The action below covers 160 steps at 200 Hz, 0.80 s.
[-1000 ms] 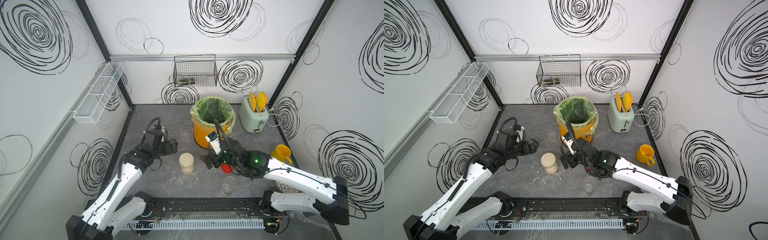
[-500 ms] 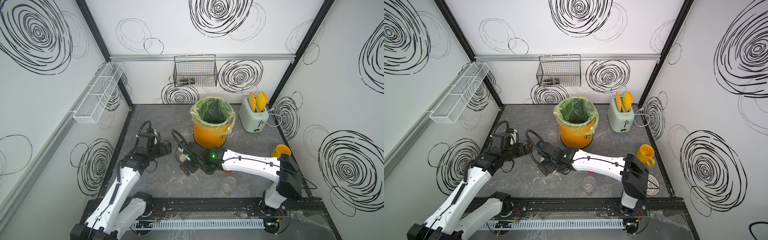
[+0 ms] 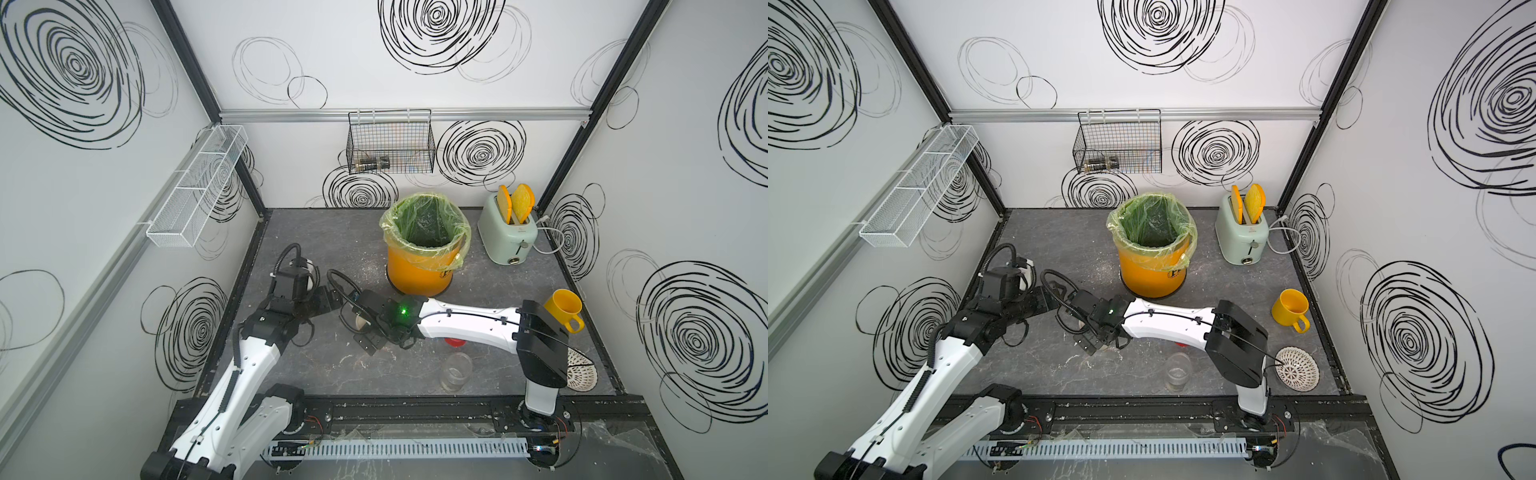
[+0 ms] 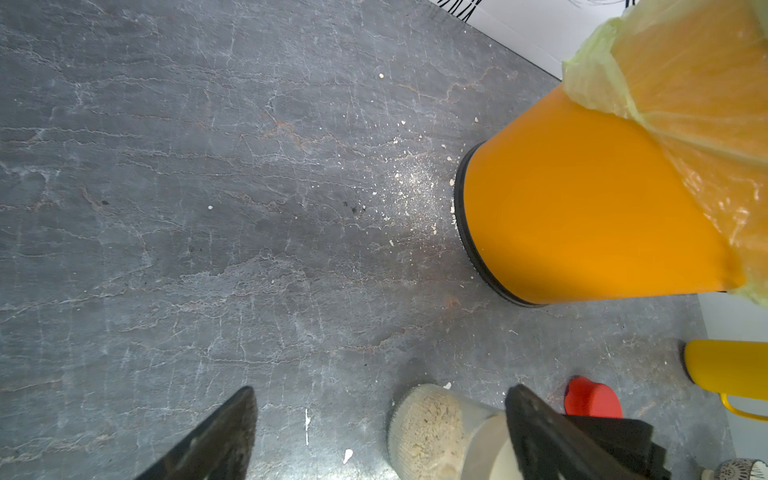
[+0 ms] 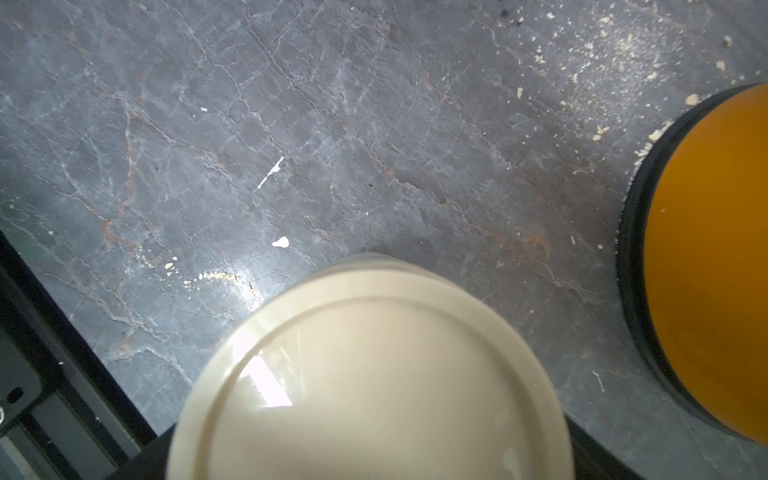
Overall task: Empty expired oatmeal from jars
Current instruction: Pick up the jar from the center of the board.
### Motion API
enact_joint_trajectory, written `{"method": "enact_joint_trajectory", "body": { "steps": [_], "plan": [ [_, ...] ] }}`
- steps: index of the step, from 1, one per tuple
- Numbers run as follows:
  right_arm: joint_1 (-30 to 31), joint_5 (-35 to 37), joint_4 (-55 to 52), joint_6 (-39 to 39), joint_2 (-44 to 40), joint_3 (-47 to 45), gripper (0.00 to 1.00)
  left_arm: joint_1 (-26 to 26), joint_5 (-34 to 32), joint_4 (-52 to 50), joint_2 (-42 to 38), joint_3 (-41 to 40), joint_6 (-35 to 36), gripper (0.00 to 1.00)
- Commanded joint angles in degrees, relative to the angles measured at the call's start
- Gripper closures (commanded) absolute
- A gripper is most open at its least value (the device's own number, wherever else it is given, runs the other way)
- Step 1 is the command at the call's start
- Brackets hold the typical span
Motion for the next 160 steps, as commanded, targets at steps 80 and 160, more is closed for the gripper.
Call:
{"method": "enact_joint_trajectory", "body": {
  "steps": [80, 160],
  "plan": [
    [-2.60, -3.67, -2.45, 1.52, -10.28, -1.60, 0.36, -5.92, 0.11, 7.26, -4.70, -0.86, 3.79, 0.04],
    [-9.12, -4.81, -0.20, -3.15, -34.21, -11.72, 0.45, -32.19, -1.97, 19.04, -19.71, -8.16, 7.92, 0.04]
  ]
}}
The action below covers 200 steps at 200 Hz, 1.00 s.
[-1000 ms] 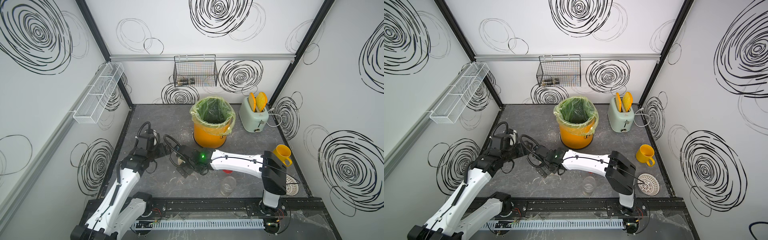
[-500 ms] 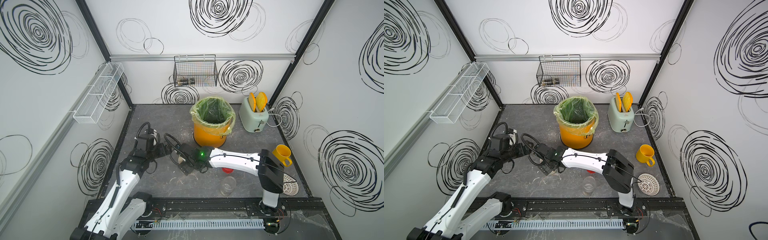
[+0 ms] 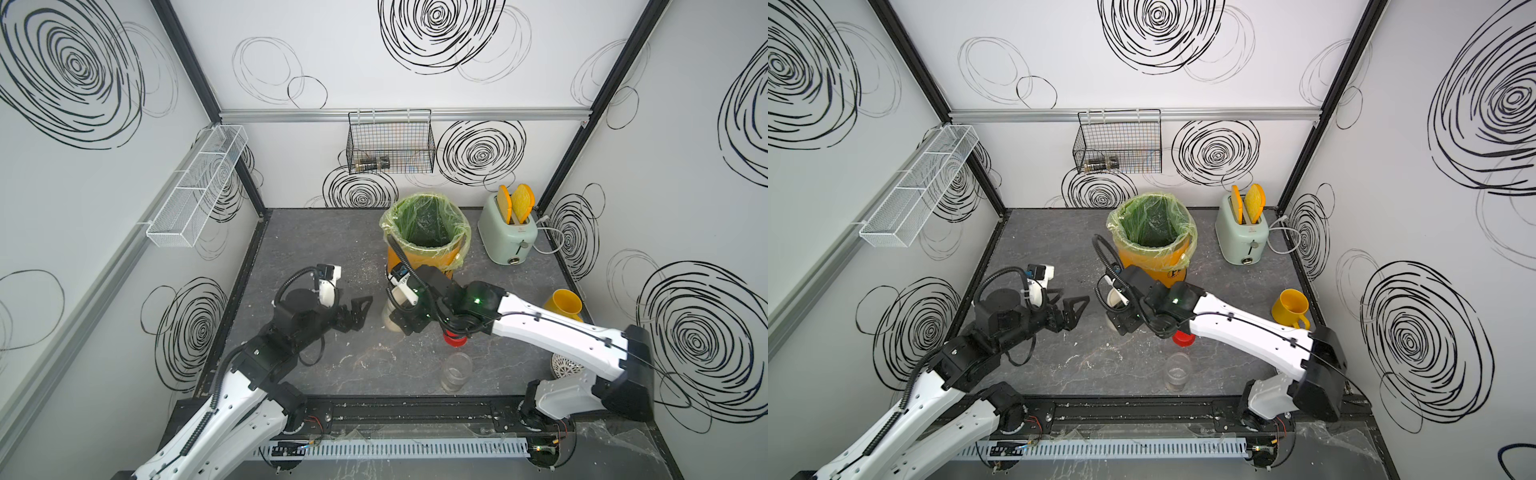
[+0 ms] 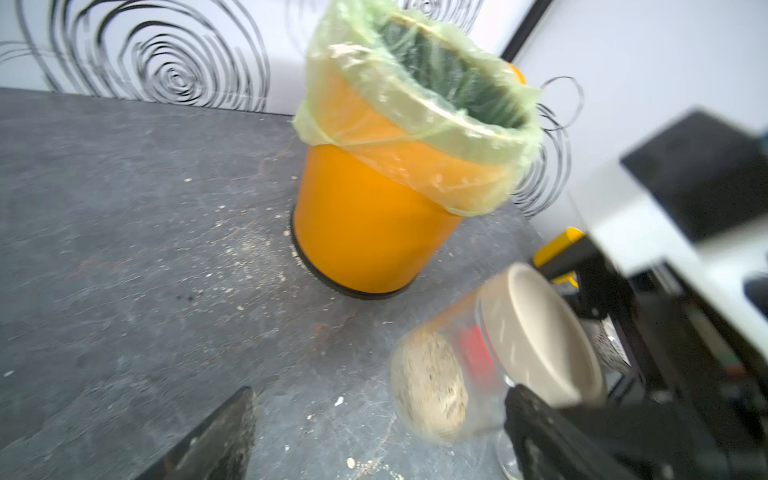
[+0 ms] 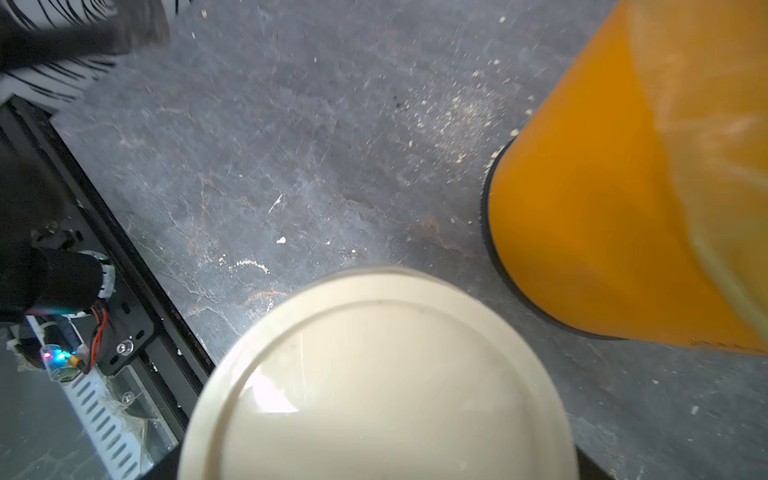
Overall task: Empty expired oatmeal from jars
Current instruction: Pick up the jar from the center of the board.
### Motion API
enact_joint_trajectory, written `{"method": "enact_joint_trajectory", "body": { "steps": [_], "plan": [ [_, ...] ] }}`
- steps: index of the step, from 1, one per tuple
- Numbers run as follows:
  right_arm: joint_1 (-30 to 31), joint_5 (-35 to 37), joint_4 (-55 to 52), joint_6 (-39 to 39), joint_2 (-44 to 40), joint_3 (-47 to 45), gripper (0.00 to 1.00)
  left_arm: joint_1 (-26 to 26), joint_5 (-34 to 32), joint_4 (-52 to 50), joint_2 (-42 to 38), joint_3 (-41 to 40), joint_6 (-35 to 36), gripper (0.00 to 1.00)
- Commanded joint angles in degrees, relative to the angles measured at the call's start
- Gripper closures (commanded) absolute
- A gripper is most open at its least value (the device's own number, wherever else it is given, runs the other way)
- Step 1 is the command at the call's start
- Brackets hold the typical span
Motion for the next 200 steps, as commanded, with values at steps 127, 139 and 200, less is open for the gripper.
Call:
{"method": "enact_joint_trajectory", "body": {
  "steps": [127, 139, 200],
  "plan": [
    [1.04, -8.83, 2.34, -10.76, -10.28, 6.16, 0.43, -30.02, -14.56, 19.69, -1.16, -7.12, 25.61, 0.04],
    [1.40, -9.48, 2.65, -10.77, -10.10, 6.23, 0.44, -29.63, -16.45, 20.64, -1.98, -7.70, 25.92, 0.04],
    [2.44, -12.85, 9.32, -9.24, -10.57, 5.15, 0.54, -28.57, -15.71, 23.85, -0.72, -8.34, 25.42, 0.04]
  ]
}}
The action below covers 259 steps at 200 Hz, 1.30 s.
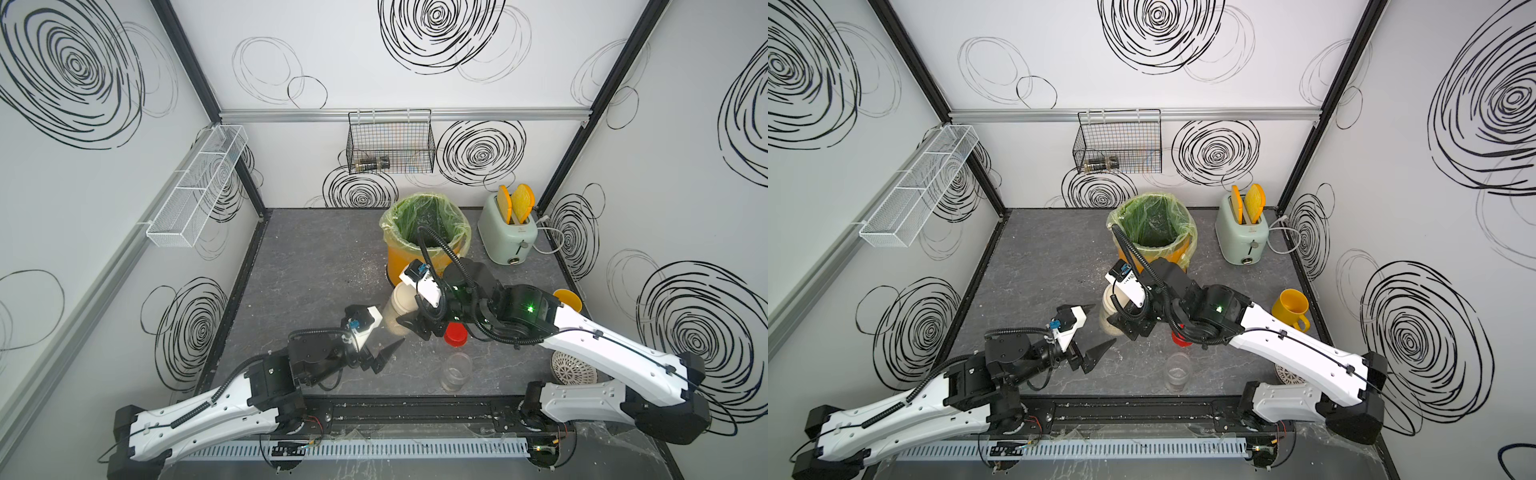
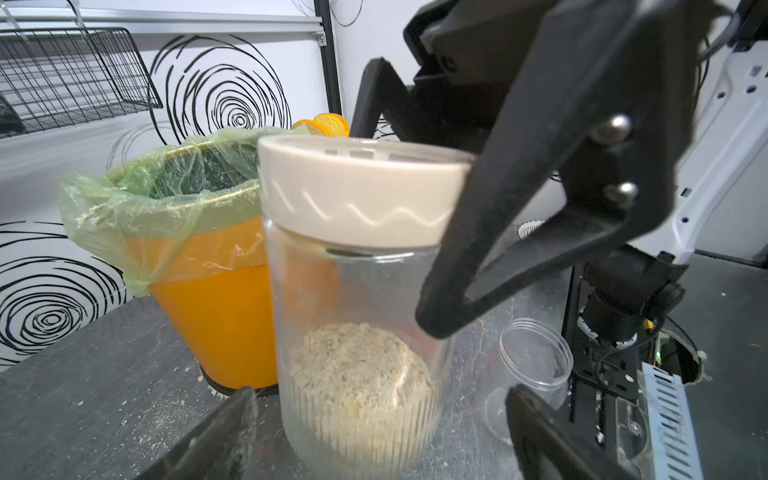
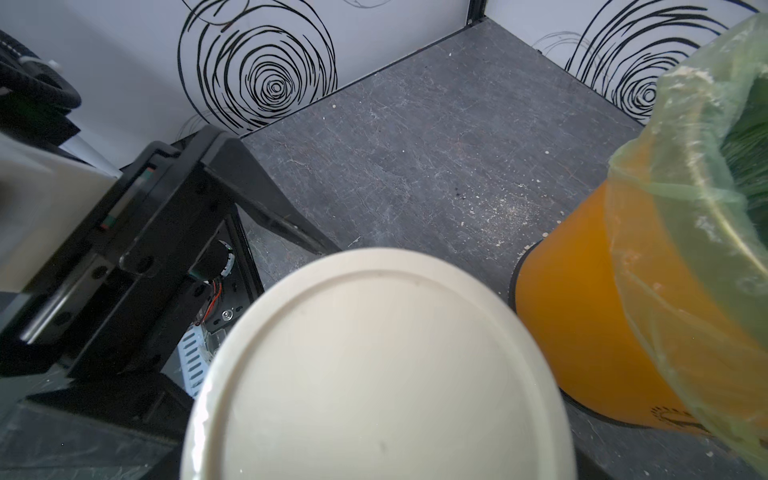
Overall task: Empty expired oatmeal from jars
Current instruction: Pick up the jar from the center of the board.
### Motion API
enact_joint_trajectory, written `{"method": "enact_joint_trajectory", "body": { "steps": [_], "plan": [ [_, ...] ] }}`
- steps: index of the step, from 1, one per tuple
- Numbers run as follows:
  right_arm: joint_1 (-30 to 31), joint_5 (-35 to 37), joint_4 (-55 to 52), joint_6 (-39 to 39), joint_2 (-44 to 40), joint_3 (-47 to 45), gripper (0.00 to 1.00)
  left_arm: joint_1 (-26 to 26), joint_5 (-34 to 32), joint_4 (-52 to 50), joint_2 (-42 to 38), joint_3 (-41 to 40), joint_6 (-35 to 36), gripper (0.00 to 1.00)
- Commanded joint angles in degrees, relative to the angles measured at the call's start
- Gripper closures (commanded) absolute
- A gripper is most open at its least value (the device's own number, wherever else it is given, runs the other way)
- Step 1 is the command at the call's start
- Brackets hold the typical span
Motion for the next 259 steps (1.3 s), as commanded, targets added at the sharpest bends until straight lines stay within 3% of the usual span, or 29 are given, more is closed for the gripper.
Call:
{"method": "enact_joint_trajectory", "body": {
  "steps": [1, 56, 100, 140, 194, 259],
  "plan": [
    [0.90, -2.81, 9.03, 0.46, -1.86, 1.84, 0.54, 0.13, 0.10, 4.69, 1.55, -0.21, 1.39, 0.04],
    [2.08, -6.95, 13.28, 1.24, -2.07, -1.08, 0.54, 3.22, 5.28, 5.95, 3.35, 0.94, -0.97, 0.04],
    [2.28, -5.59, 15.13, 1.94, -2.30, -2.50, 0.58, 5.67, 5.95, 9.01, 1.60, -0.03, -2.31, 0.04],
    [2.11, -4.46, 23.15, 4.39, -6.49, -7.75, 0.59, 9.71, 11.26, 10.53, 0.50, 0.04, -5.56, 0.04],
    [0.61, -3.62, 26.43, 6.06, -11.40, -11.32, 0.61, 11.81, 14.90, 2.91, 0.00, 1.95, -0.90, 0.04],
    [0.61, -5.57, 27.22, 6.11, -11.58, -11.67, 0.61, 12.35, 15.66, 4.75, 4.44, 3.52, 1.56, 0.04]
  ]
}}
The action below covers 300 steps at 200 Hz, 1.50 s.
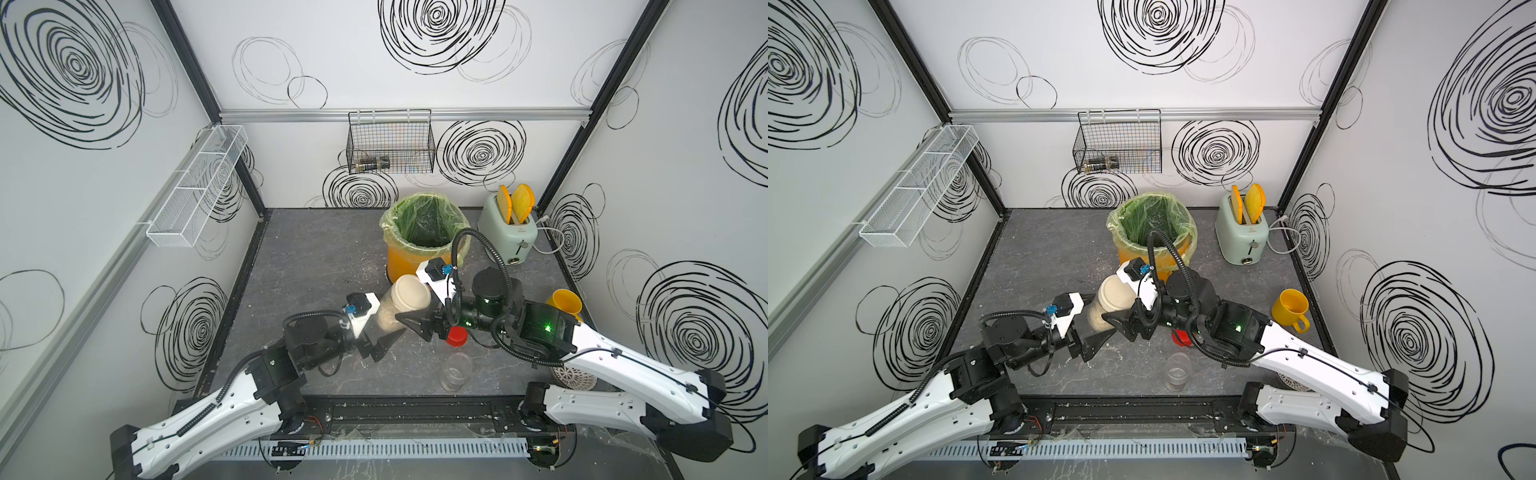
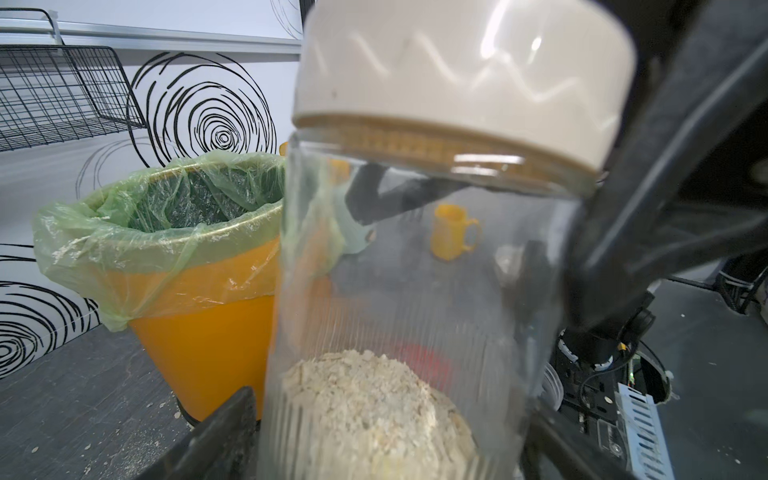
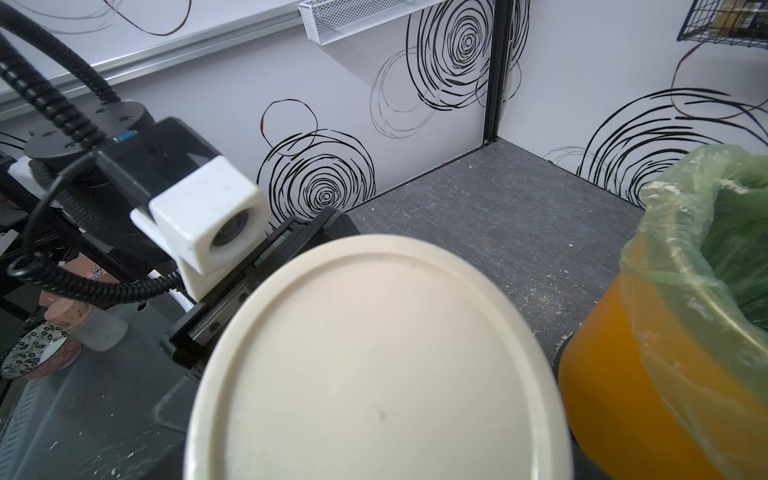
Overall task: Empty expired oatmeal from jars
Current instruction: Pick up the jar from the center of the board.
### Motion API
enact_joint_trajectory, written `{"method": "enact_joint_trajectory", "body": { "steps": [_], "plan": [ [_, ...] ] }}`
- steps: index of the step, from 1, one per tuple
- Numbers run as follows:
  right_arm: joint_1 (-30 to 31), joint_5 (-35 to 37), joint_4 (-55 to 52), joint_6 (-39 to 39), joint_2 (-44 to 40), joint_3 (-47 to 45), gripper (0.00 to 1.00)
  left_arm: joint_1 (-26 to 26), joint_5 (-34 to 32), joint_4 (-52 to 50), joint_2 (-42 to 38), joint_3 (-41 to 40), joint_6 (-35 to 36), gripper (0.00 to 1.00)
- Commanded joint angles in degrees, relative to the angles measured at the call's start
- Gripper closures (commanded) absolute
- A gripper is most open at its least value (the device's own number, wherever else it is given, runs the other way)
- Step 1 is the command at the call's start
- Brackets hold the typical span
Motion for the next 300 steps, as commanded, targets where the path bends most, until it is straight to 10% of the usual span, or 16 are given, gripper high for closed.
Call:
{"method": "enact_joint_trajectory", "body": {
  "steps": [1, 146, 204, 234, 257, 300],
  "plan": [
    [0.10, -2.21, 7.00, 0.98, -1.79, 0.38, 0.61, 0.55, 0.01, 2.23, 0.86, 1.03, 1.95, 0.04],
    [0.10, -4.59, 8.88, 2.14, -0.65, -0.95, 0.60, -0.44, -1.55, 10.05, 1.34, -0.40, 3.03, 0.08],
    [0.10, -5.08, 8.53, 2.22, -0.77, -1.64, 0.55, -0.47, -5.11, 8.89, 2.42, 1.45, 2.61, 0.57],
    [-0.06, -5.45, 6.35, 1.72, -2.30, -2.72, 0.24, -0.42, -6.46, 9.31, 1.49, 1.38, 3.30, 1.00],
    [-1.10, -5.46, 3.43, 1.43, -5.01, -4.46, 0.00, -0.47, -7.00, 9.39, 1.08, 1.02, 5.92, 1.00],
    [-1.99, -3.91, -6.28, 6.18, -9.04, -3.01, 0.02, -0.82, -7.45, 10.33, 0.66, -0.10, 11.30, 1.00]
  ]
}}
